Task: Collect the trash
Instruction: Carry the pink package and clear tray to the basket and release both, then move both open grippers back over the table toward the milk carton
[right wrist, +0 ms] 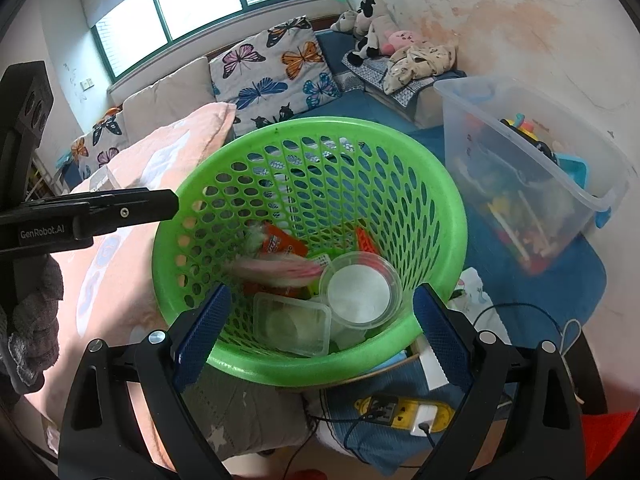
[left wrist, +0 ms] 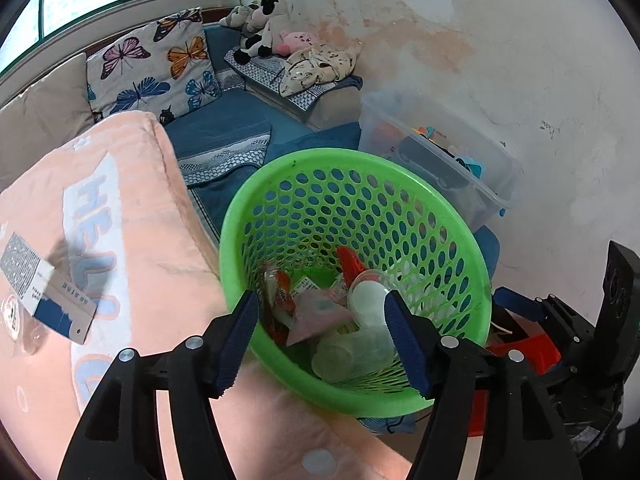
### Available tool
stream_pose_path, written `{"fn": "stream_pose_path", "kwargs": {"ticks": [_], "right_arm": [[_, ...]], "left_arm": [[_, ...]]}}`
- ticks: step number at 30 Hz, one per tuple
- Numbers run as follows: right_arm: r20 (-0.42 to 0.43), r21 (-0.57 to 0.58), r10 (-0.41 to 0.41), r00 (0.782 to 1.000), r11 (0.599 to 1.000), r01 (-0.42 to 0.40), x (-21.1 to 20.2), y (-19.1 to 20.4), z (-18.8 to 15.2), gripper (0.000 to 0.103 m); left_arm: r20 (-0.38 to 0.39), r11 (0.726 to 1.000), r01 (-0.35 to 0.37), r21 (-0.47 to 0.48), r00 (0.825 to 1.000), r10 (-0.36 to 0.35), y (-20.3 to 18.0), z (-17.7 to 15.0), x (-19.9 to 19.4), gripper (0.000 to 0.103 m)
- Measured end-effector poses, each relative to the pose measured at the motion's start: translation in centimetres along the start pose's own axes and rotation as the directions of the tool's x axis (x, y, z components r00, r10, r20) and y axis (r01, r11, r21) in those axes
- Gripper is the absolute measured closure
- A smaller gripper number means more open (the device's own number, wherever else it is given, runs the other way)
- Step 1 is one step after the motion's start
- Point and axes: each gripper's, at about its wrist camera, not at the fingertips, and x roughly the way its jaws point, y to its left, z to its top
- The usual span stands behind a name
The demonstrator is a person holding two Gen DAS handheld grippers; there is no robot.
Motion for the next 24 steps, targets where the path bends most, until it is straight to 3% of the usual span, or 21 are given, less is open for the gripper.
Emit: {"fn": "stream_pose_path", "kwargs": {"ticks": [9,24], "right_arm": [[0.013,-0.046,0.016,1.0,0.999,-0.015,-1.0,2.1,0.4,0.011],[0.005,-0.16,0.105,0.994,0.982,-0.103,-0.6,9.4,1.6,0.011]], "left_arm": [[0.042,0.998,-0.02,-0.052,0.999,0.022,2.5,-1.8,-3.3,0.04],[0.085,0.976,-0.124,-0.179,0.986,0.141,9.6,-5.7,-8.9,0.039]]}}
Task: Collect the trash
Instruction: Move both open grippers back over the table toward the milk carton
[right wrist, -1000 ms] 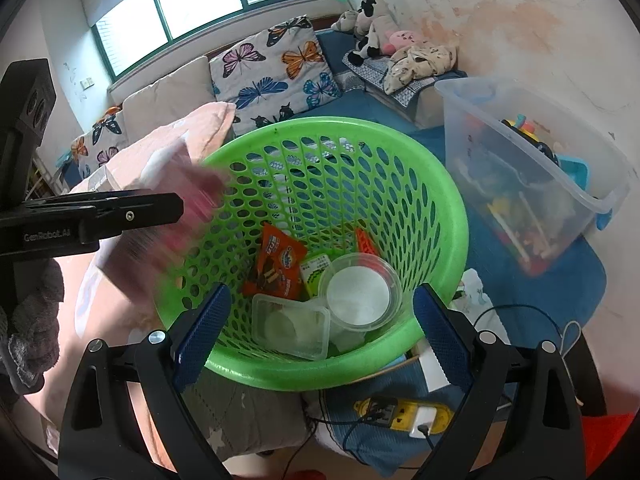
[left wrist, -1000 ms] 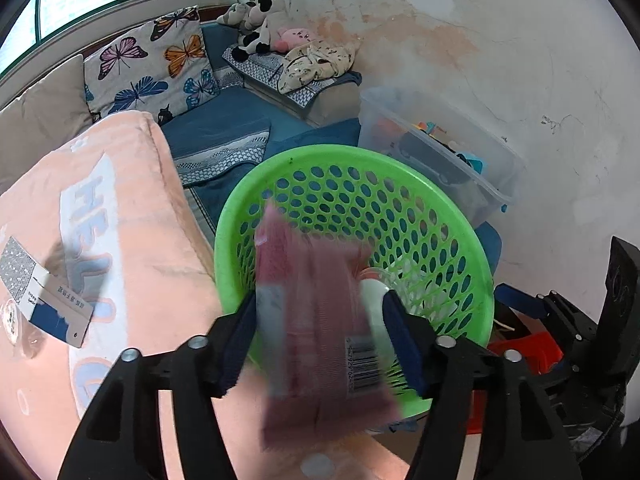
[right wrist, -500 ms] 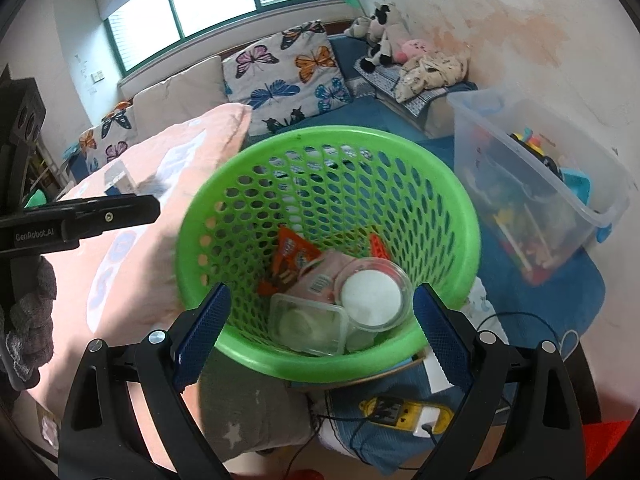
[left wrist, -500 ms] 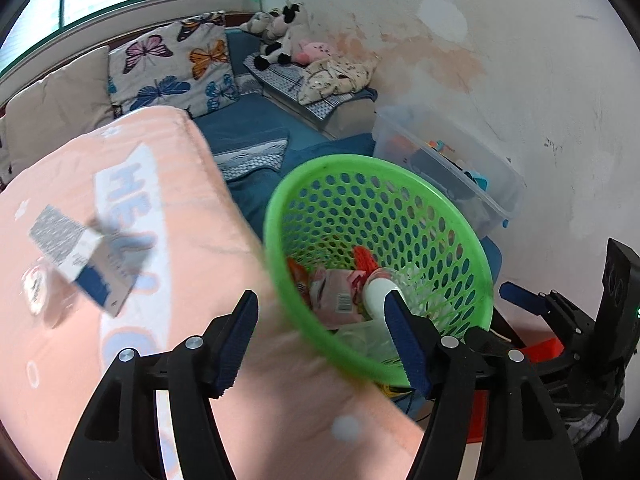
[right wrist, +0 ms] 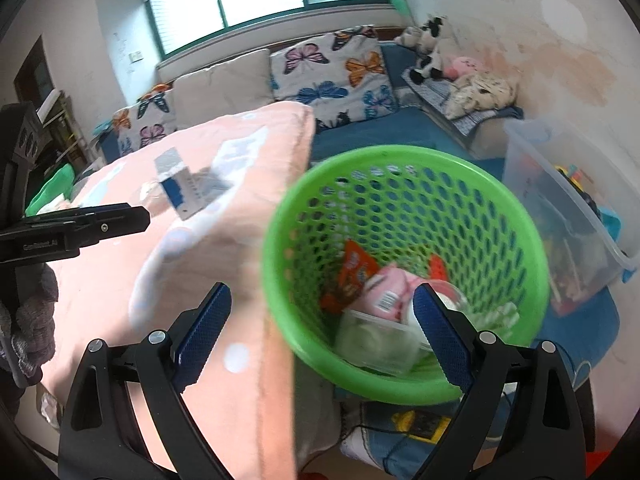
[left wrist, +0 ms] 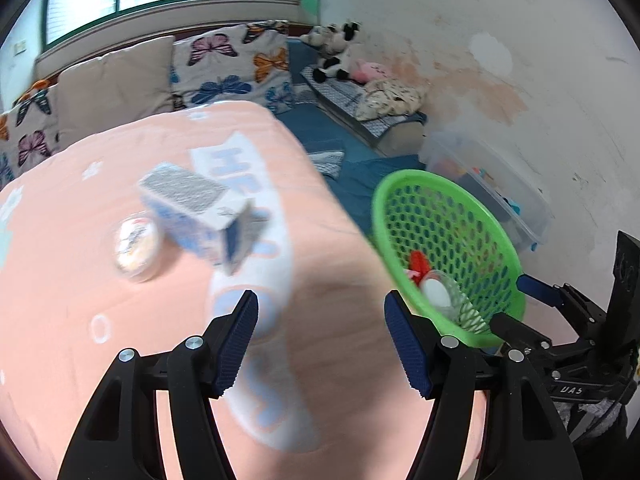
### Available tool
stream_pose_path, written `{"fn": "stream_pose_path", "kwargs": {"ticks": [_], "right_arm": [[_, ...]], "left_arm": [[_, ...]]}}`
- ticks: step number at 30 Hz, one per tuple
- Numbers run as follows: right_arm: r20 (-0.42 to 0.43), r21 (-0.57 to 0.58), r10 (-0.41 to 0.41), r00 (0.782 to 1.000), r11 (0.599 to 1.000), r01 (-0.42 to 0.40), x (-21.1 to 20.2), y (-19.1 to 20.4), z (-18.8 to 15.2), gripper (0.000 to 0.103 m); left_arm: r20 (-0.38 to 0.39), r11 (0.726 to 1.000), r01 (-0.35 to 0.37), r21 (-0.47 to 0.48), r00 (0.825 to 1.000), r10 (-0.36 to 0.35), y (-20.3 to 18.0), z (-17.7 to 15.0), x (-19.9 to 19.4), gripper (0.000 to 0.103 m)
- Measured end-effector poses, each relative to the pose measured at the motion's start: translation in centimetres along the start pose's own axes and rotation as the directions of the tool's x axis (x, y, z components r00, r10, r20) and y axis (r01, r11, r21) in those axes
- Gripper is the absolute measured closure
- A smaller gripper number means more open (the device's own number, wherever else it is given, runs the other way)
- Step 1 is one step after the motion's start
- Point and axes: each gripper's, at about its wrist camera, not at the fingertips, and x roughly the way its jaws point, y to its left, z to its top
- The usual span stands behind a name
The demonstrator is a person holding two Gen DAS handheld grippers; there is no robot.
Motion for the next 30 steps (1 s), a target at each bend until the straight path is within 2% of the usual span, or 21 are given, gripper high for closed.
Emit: {"fn": "stream_pose_path", "kwargs": {"ticks": [15,30], "right_arm": [[-0.002,-0.14,0.069,0.998,0.988,-0.069,2.2,6.3,3.7,0.01],[-0.055,-0.29,0.132,0.99,0.946,-0.142,7.6,13.2,7.8,0.01]], "left_arm": [[0.025,0.984,-0.119,-0.132,0.992,0.123,8.8,-1.7,-3.2,0.036],[0.019,0.962,-0.169,-0.213,0.984,0.177,14.7,-2.6,-4.1,0.036]]}}
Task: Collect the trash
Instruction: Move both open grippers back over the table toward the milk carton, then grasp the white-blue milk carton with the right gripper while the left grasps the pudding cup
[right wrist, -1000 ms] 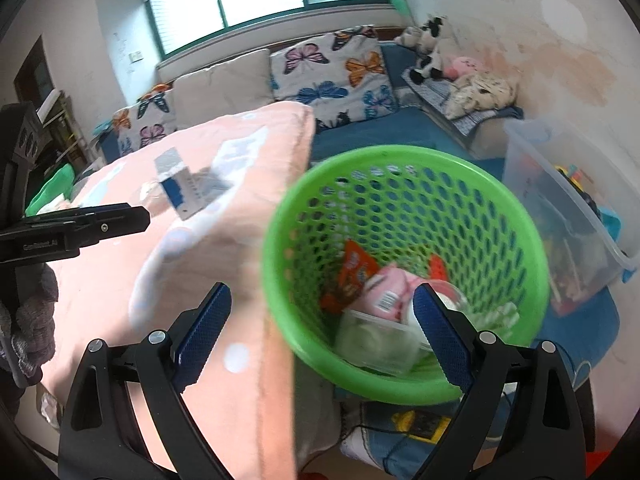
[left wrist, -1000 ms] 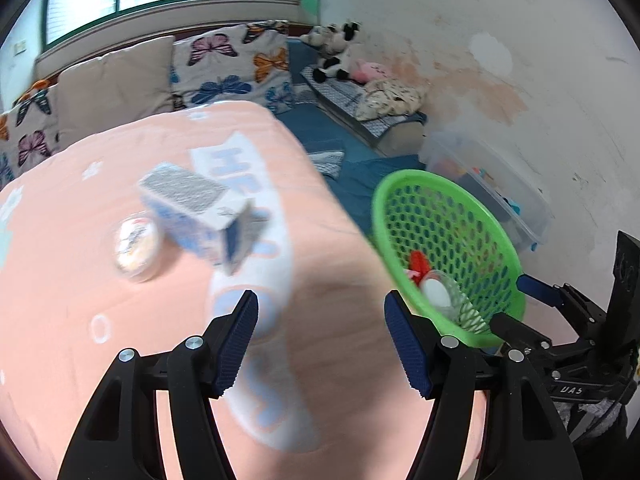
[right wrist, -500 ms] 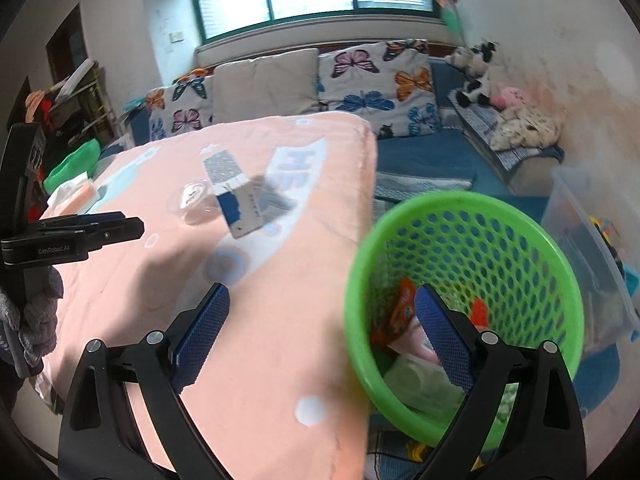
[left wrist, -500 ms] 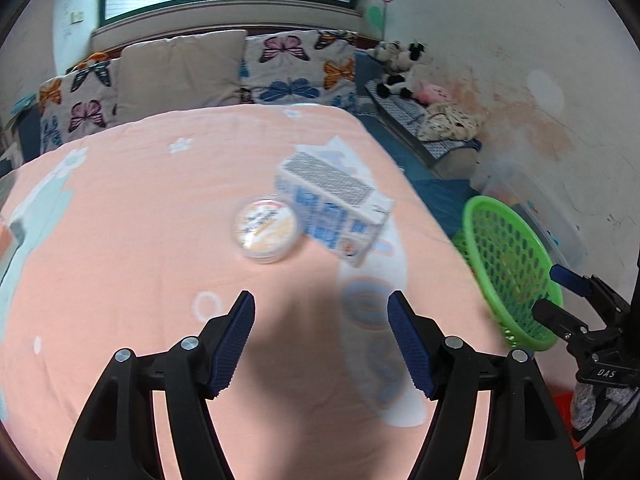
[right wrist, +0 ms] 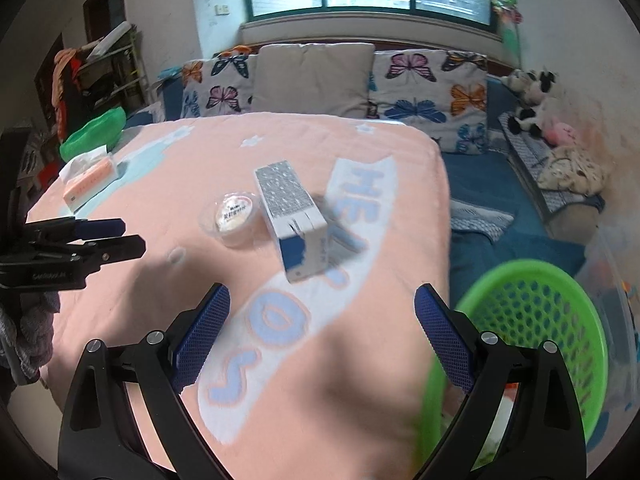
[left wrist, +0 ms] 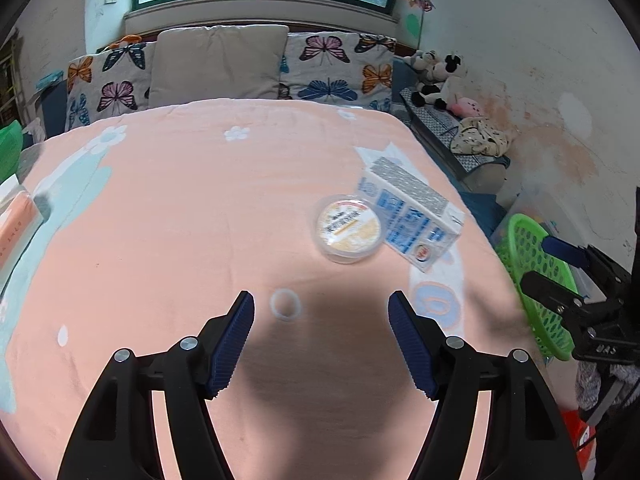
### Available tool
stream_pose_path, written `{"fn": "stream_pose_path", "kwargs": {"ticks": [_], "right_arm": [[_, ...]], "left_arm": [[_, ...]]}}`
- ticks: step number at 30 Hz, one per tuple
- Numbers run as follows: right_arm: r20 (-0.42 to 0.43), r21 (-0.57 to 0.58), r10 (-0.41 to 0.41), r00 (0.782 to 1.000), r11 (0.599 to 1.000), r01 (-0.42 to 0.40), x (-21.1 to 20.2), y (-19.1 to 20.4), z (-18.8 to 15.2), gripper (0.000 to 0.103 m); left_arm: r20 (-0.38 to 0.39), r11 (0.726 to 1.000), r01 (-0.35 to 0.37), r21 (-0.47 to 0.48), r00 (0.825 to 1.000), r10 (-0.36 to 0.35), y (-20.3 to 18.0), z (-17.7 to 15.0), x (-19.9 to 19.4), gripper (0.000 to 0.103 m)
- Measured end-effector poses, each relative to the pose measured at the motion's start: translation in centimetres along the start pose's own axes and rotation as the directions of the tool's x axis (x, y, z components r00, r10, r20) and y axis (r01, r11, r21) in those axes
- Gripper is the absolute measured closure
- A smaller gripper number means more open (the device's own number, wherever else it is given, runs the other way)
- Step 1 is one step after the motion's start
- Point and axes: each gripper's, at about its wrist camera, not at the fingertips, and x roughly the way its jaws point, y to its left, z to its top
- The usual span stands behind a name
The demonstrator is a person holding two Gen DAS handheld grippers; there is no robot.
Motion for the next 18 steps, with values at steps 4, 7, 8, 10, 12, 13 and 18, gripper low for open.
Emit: {"fn": "stream_pose_path", "kwargs": {"ticks": [4,7,8,10,12,13,18], "right_arm": [[-0.024,-0.011,0.022,0.999,1.0,-0.022,2.2,0.4,1.3,0.013],[-0.041,-0.022,0.023,0.999,0.999,-0.024,3.8,0.6,2.1,0.016],[-0.048,-0.024,0.023,0.999,0.999,-0.024,4.4,0.7,2.3,0.017],[-0.06,-0.025,0.024,0.998,0.999,-0.025,5.5,0.6,2.7,0.019],[-0.069,-0.025,0.025,0.997,0.999,-0.027,6.2,0.7,2.9,0.02],[-0.075,-0.025,0.028,0.997,0.999,-0.03,6.7,0.7,3.0,0.02],[-0.088,-0.029,0.032,0.996,0.999,-0.035,8.4,0.8,3.6,0.02]], "left_arm": [[0.0,1.0,-0.007,-0.006,1.0,0.007,0.9,0.3,0.2,0.036],[-0.004,1.0,-0.008,-0.012,1.0,0.008,1.5,0.6,0.6,0.036],[-0.006,1.0,-0.007,-0.013,1.0,0.007,1.8,0.6,0.8,0.036],[-0.011,1.0,-0.006,-0.012,1.0,0.006,2.1,0.7,1.1,0.036],[-0.016,1.0,-0.005,-0.007,1.0,0.005,2.2,0.7,1.5,0.036],[-0.019,1.0,-0.005,-0.005,1.0,0.005,2.2,0.7,1.7,0.036],[-0.026,1.0,-0.003,0.004,1.0,0.003,2.3,1.1,2.5,0.035]]}}
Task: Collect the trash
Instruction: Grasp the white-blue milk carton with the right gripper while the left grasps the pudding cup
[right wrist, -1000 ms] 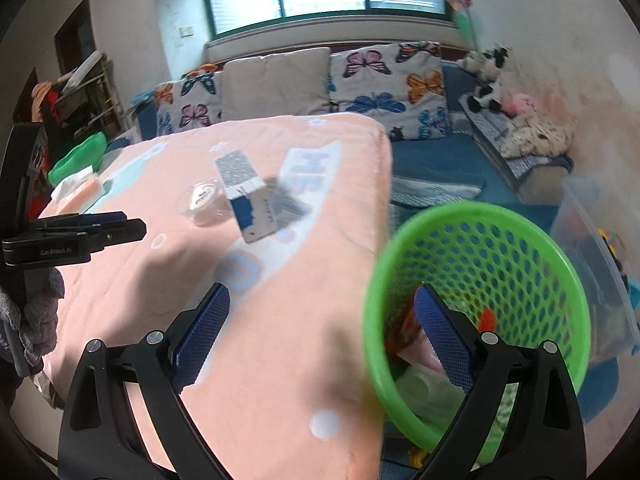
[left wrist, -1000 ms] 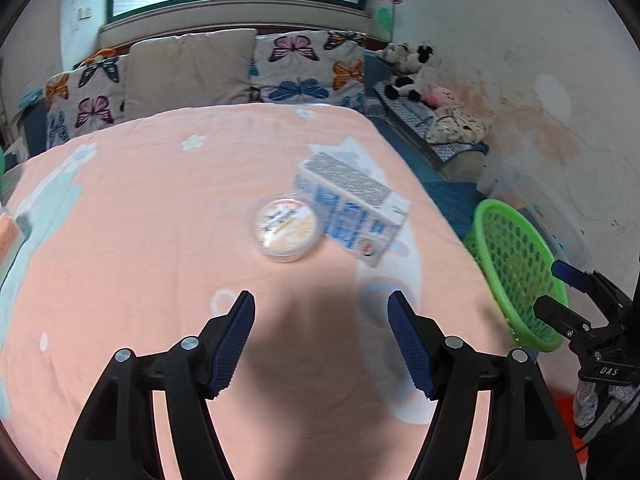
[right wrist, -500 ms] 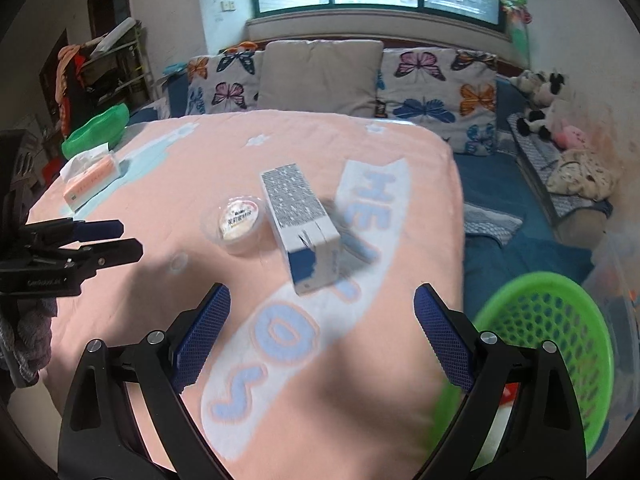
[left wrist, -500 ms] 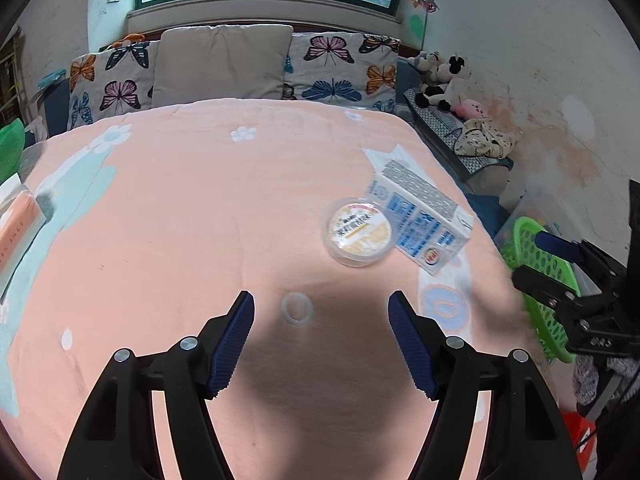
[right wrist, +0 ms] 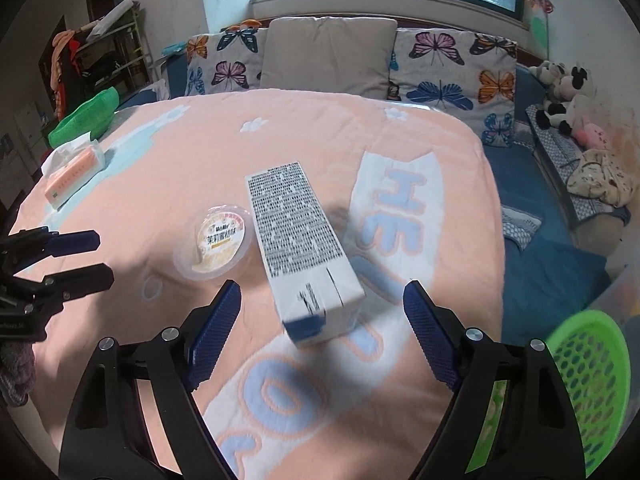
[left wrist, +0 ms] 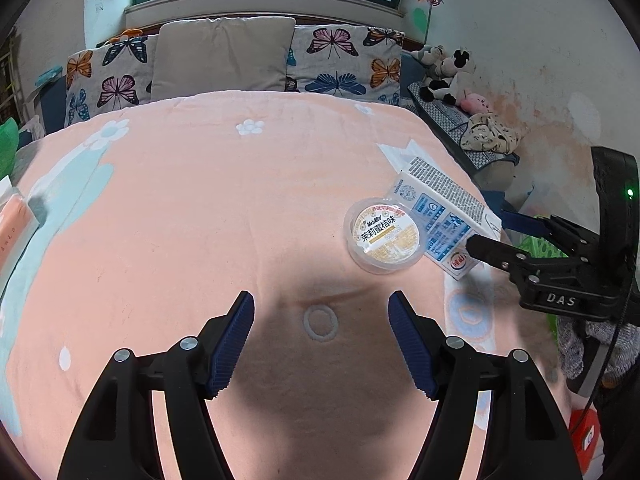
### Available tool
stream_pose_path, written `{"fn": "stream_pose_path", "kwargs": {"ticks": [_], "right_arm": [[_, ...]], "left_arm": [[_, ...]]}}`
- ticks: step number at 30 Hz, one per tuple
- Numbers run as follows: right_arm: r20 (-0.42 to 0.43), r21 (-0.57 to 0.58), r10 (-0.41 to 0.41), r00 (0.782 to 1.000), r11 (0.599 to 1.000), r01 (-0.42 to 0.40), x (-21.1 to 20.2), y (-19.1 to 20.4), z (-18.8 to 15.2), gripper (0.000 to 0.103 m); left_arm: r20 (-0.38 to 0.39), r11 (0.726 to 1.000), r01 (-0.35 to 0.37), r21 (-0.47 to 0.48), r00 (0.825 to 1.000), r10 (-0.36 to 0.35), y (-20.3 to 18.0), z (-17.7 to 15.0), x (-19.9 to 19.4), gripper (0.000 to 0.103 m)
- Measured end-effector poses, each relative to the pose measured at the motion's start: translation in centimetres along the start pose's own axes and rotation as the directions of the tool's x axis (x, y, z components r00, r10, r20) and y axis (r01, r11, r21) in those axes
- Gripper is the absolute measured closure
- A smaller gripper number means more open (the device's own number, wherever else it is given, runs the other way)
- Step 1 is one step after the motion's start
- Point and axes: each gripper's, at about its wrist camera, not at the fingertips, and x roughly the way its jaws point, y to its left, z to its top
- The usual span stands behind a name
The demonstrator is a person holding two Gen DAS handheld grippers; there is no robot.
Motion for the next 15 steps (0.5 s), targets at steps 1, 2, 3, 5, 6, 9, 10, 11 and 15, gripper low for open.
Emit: {"fn": "stream_pose_path", "kwargs": {"ticks": [1,2,3,5,6,9,10,11,15], "right_arm": [[-0.005,-0.002,-0.002,1.0,1.0,0.002,0.4,0.0,0.3,0.02],[-0.006,-0.002,-0.002,1.0,1.0,0.002,0.6,0.1,0.4,0.02],[-0.008,-0.003,-0.004,1.0,1.0,0.004,0.9,0.1,0.6,0.021],[-0.019,-0.01,-0.004,1.0,1.0,0.004,1.6,0.1,0.9,0.029],[-0.024,-0.013,-0.004,1.0,1.0,0.004,1.8,0.2,0.9,0.03],[-0.042,-0.023,-0.008,0.999,1.0,0.007,2.6,0.2,0.9,0.04],[-0.043,-0.018,0.003,0.999,1.0,-0.004,2.5,0.1,0.9,0.044],[-0.039,-0.015,0.009,0.999,1.0,-0.009,2.3,0.1,0.8,0.048],[-0.022,-0.012,0.01,1.0,1.0,-0.01,1.5,0.0,0.5,0.051]], "left_arm": [[-0.001,1.0,0.001,-0.001,1.0,-0.001,-0.1,0.1,0.1,0.035],[-0.003,1.0,0.002,-0.002,1.0,-0.002,-0.1,0.2,0.3,0.035],[-0.005,1.0,0.004,0.0,1.0,-0.004,-0.1,0.3,0.5,0.035],[-0.006,1.0,0.003,0.007,1.0,-0.003,-0.2,0.4,0.8,0.035],[-0.007,1.0,0.004,0.011,1.0,-0.004,-0.2,0.6,0.9,0.035],[-0.011,1.0,0.009,0.021,1.0,-0.009,-0.4,0.7,1.4,0.032],[-0.012,1.0,0.01,0.024,1.0,-0.01,-0.4,0.8,1.5,0.032],[-0.013,0.999,0.013,0.029,1.0,-0.012,-0.5,0.8,1.7,0.032],[-0.012,0.999,0.02,0.045,1.0,-0.019,-1.1,1.2,2.3,0.028]]}}
